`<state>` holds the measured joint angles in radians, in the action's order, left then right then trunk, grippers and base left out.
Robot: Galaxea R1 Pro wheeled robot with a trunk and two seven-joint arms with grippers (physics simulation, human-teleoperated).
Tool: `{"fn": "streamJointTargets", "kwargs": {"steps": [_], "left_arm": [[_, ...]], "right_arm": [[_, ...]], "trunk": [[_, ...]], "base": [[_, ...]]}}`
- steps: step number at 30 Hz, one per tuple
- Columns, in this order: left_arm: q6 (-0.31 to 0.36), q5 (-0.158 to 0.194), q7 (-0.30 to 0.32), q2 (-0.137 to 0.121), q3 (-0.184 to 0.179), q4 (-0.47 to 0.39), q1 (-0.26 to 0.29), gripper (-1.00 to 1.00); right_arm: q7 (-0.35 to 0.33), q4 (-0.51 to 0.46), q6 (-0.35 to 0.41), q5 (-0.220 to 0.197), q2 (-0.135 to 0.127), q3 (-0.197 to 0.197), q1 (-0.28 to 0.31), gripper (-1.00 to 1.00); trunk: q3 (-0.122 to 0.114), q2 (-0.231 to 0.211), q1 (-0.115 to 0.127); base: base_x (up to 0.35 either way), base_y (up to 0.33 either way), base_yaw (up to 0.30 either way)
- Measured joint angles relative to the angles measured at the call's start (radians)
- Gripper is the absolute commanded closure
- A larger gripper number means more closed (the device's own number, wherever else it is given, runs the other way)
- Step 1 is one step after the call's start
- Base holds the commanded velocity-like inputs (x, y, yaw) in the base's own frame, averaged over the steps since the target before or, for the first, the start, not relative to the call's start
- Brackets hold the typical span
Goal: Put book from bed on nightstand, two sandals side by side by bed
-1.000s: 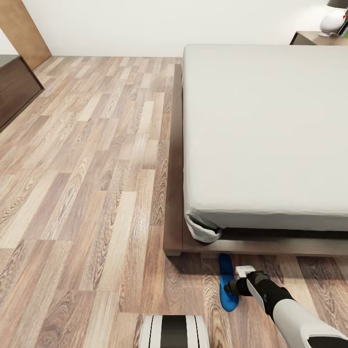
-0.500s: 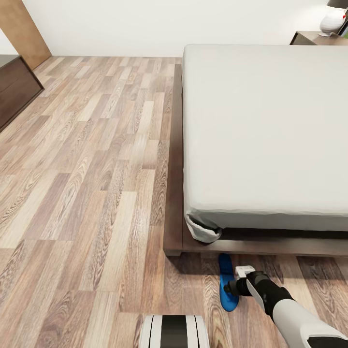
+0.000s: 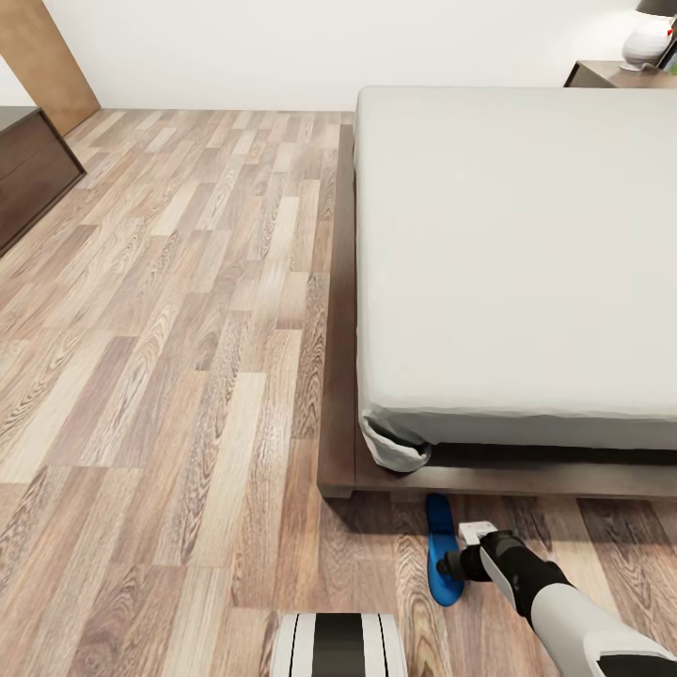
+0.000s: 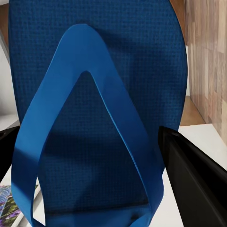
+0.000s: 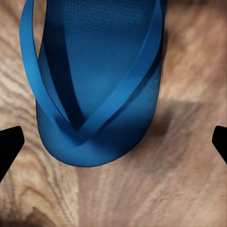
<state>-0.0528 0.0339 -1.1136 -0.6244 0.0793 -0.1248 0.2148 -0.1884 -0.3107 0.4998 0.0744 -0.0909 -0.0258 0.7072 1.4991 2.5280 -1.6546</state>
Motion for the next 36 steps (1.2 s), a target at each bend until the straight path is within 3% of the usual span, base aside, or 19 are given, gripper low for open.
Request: {"fn": "streamJointTargets", "kwargs": {"steps": [28,36], "left_arm": [[-0.003,0.001,-0.001,0.002,0.0,0.0,0.0,1.0],[-0.002,0.0,0.0,0.002,0.0,0.0,0.0,1.0]], "right_arm": [[0.0,0.004,0.0,0.003,0.004,-0.003,-0.002,-1.0],[0.0,0.006,0.0,0.003,0.005,-0.003,-0.002,-1.0]], "trunk": [[0.0,0.0,0.0],[-0.023,-0.001,0.003]], "base": [[0.0,0.0,0.0],[0.0,0.0,0.0]]}}
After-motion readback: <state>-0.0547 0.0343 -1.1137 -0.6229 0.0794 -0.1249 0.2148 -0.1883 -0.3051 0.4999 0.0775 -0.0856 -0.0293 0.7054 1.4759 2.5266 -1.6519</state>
